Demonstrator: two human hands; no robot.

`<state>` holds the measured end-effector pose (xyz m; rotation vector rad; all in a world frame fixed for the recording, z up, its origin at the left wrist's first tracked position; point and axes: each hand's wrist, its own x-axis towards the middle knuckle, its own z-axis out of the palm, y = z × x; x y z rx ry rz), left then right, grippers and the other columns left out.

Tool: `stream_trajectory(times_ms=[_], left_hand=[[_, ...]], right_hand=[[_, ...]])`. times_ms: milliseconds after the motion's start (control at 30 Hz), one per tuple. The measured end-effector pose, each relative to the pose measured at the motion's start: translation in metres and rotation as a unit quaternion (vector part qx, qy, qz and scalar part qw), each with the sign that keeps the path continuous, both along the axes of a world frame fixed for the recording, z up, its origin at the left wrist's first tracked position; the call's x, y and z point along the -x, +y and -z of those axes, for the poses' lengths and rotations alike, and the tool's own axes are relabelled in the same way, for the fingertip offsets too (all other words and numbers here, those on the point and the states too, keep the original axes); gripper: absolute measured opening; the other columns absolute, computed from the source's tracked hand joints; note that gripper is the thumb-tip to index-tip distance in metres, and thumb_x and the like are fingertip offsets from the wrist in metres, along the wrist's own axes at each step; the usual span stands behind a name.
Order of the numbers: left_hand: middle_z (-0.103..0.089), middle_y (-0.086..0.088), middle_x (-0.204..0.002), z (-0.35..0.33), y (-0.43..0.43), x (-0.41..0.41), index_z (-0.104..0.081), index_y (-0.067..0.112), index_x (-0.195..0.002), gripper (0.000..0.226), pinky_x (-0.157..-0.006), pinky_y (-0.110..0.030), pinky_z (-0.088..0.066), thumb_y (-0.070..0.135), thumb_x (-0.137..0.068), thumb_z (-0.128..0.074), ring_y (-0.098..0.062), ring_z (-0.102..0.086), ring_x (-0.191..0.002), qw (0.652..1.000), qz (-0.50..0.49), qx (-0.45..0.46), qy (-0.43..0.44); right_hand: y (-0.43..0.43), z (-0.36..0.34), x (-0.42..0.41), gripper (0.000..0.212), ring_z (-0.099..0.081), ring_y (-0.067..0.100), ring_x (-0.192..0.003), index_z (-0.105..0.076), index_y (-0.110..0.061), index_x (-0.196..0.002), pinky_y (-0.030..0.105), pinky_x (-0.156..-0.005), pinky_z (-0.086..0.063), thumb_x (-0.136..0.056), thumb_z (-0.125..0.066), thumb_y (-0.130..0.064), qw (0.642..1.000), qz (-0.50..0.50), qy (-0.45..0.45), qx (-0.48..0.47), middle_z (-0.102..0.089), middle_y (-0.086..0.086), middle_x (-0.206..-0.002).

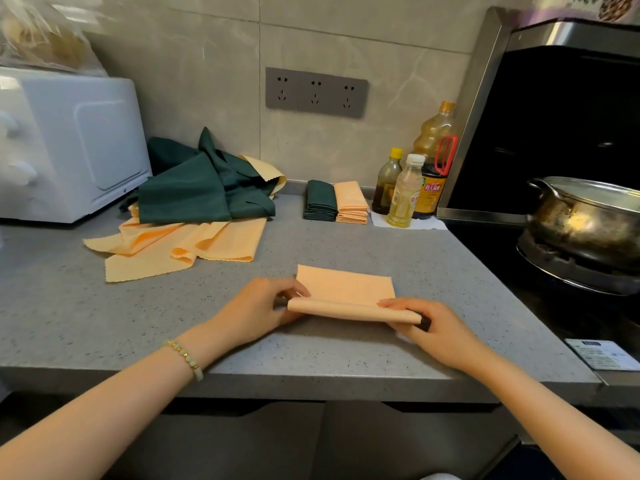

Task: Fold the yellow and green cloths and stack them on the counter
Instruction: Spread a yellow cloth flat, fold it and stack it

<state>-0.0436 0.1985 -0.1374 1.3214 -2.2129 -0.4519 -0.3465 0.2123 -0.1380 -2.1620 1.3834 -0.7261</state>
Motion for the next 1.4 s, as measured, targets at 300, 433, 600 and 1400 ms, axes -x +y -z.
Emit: stream_trajectory(times_ms=[300,433,600,1400], left_hand=[[-0.068,0.006,-0.063,-0.002,-0.021,0.015,-0.049,0.021,-0.125,0.058,-0.079,-0.018,-0.044,0.039,-0.077,-0.075,0.004,-0.062,-0.064,0.977,-0.149,-0.096,0.12],[-0.056,-0.006,-0.133,-0.01,-0.036,0.021,-0.027,0.016,-0.147,0.09,-0.101,-0.034,-0.04,0.055,-0.078,-0.069,-0.02,-0.053,-0.121,0.967,-0.212,-0.141,0.011],[-0.038,-0.006,-0.142,-0.014,-0.056,0.038,-0.035,0.028,-0.144,0.067,-0.107,-0.039,-0.033,0.054,-0.086,-0.058,-0.026,-0.033,-0.134,0.977,-0.183,-0.09,-0.059],[-0.042,0.0,-0.147,0.013,-0.061,0.075,-0.039,0.022,-0.143,0.043,-0.113,-0.035,-0.016,0.031,-0.104,-0.024,-0.018,-0.031,-0.138,0.971,-0.127,0.08,-0.184]], right_hand=[[-0.025,0.002,-0.018,0.023,-0.057,0.006,-0.071,-0.067,-0.007,-0.075,0.015,-0.06,-0.04,-0.083,-0.071,-0.028,0.96,0.219,-0.173,-0.025,-0.066,-0.003,-0.075],[-0.034,0.001,-0.021,0.019,-0.055,0.006,-0.074,-0.062,-0.011,-0.07,0.017,-0.06,-0.039,-0.081,-0.073,-0.021,0.954,0.256,-0.156,-0.023,-0.062,-0.004,-0.076],[-0.043,0.0,-0.026,0.017,-0.058,0.015,-0.061,-0.058,-0.012,-0.072,0.026,-0.061,-0.048,-0.081,-0.072,-0.016,0.952,0.271,-0.136,-0.028,-0.062,0.0,-0.077],[-0.057,0.013,-0.106,0.052,0.002,0.013,-0.146,-0.007,-0.014,-0.152,0.041,-0.118,0.004,-0.103,-0.012,-0.033,0.966,0.086,0.245,-0.007,-0.002,0.0,-0.16]])
